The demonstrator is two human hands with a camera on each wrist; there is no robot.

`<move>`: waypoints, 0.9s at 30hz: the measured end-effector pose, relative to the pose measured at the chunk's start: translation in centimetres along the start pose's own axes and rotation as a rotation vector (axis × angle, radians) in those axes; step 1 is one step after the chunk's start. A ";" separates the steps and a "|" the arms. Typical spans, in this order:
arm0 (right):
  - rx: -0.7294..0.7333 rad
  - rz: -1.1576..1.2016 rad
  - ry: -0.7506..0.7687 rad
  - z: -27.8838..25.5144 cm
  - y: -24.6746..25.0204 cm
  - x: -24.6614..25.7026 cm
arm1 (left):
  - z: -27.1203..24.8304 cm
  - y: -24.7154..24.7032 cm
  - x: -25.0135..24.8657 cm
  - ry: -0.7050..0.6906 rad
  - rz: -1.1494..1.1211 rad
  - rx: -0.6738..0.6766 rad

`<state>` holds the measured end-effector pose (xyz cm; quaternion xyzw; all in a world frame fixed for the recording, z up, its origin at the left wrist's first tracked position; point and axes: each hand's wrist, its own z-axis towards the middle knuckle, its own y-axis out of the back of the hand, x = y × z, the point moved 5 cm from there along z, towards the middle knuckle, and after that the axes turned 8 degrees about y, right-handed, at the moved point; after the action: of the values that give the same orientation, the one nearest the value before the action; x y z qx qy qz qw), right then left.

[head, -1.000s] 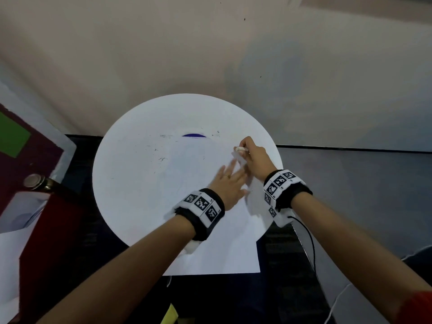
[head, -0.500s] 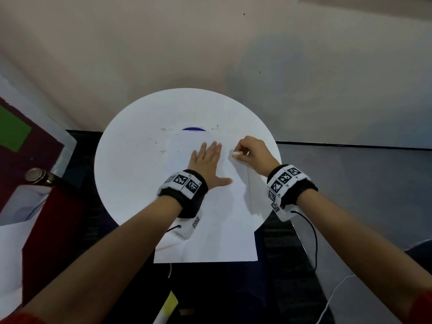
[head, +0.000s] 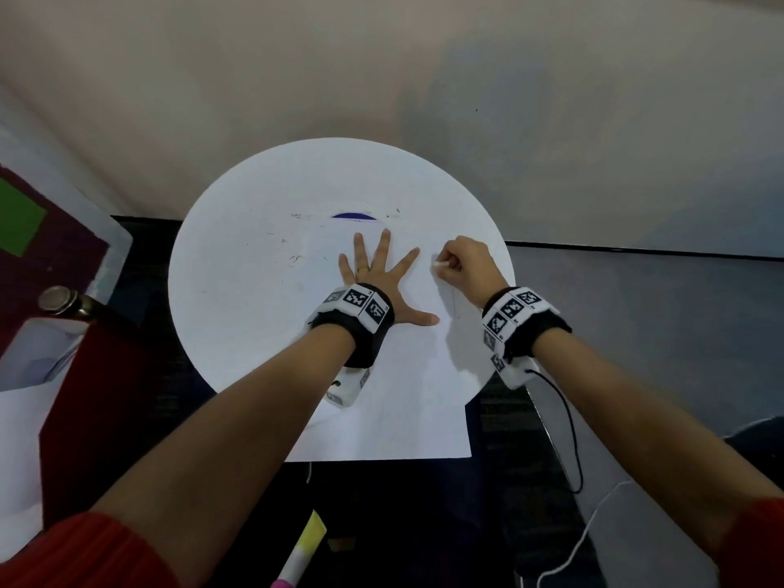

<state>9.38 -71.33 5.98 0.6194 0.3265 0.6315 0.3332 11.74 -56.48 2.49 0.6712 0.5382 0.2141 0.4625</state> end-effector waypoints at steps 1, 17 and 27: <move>-0.017 0.014 -0.010 0.2 0.0 -0.1 | 0.0 0.0 0.1 0.002 -0.002 -0.003; 0.105 -0.007 0.018 -5.1 -1.1 0.6 | 0.0 -0.1 0.2 -0.002 0.007 -0.019; 0.065 -0.063 0.013 -2.8 -1.1 1.3 | 0.1 -0.2 0.2 0.005 0.020 -0.007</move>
<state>6.58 -69.67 5.77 0.6151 0.3684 0.6138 0.3304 11.76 -56.37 2.27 0.6745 0.5317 0.2222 0.4615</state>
